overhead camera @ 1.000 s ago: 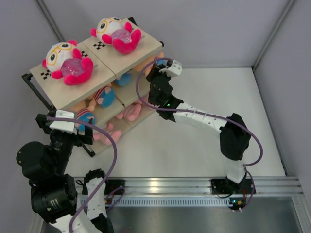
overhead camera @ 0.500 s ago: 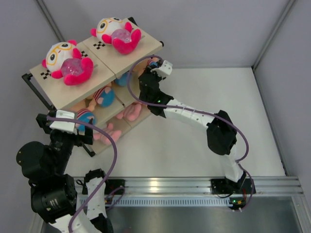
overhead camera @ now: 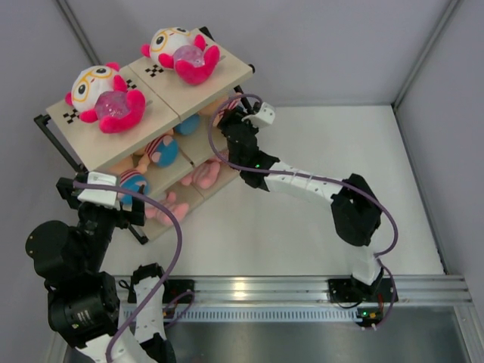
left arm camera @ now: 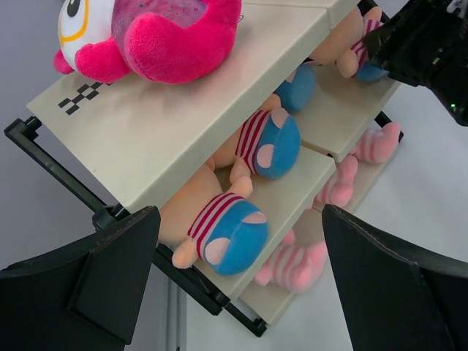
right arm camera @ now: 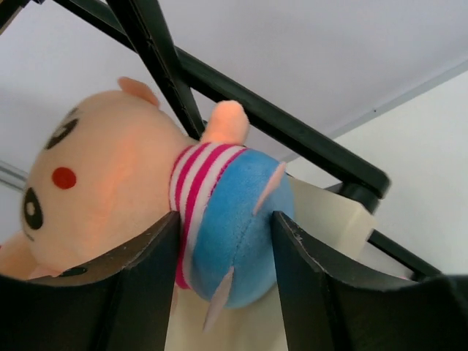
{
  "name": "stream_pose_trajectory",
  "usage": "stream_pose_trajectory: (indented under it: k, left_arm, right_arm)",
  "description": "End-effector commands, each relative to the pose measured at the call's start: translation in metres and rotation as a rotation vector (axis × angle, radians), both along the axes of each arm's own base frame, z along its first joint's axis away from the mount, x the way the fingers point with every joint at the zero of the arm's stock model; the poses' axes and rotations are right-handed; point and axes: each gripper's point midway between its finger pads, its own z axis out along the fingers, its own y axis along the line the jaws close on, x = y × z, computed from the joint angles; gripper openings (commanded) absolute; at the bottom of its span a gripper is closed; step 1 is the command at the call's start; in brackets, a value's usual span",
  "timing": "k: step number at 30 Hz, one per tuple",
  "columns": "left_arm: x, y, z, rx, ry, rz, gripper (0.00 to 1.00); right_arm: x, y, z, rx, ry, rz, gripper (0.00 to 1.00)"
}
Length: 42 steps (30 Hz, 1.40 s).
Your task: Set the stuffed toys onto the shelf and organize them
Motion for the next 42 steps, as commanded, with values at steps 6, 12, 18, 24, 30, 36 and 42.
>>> stream_pose_trajectory:
  k: [6,12,18,24,30,36,42]
  left_arm:
    - [0.001,-0.001,0.005,0.014,-0.034,-0.011,0.99]
    - [0.0,-0.001,0.004,0.008,-0.031,-0.009,0.99]
    - [0.002,0.0,0.003,0.013,-0.026,-0.006,0.99]
    - [0.003,-0.002,0.001,0.007,-0.021,-0.019,0.99]
    - [0.003,-0.002,-0.001,0.003,-0.017,-0.022,0.99]
    - [0.004,-0.003,-0.003,0.003,-0.013,-0.025,0.99]
    - [0.004,-0.003,-0.003,0.008,-0.013,-0.029,0.99]
  right_arm:
    - [-0.044,-0.025,0.094,0.078,-0.262,0.155,0.68]
    - [-0.032,-0.005,0.081,0.072,-0.188,0.237,0.72]
    - [-0.039,0.003,0.086,0.114,-0.258,0.312,0.67]
    - [-0.066,0.044,0.102,0.073,-0.498,0.563,0.67]
    - [-0.062,0.093,0.085,0.03,-0.509,0.664,0.67]
    - [-0.034,0.109,0.06,-0.036,-0.429,0.596,0.69]
    - [-0.02,0.111,0.037,-0.094,-0.374,0.545,0.71]
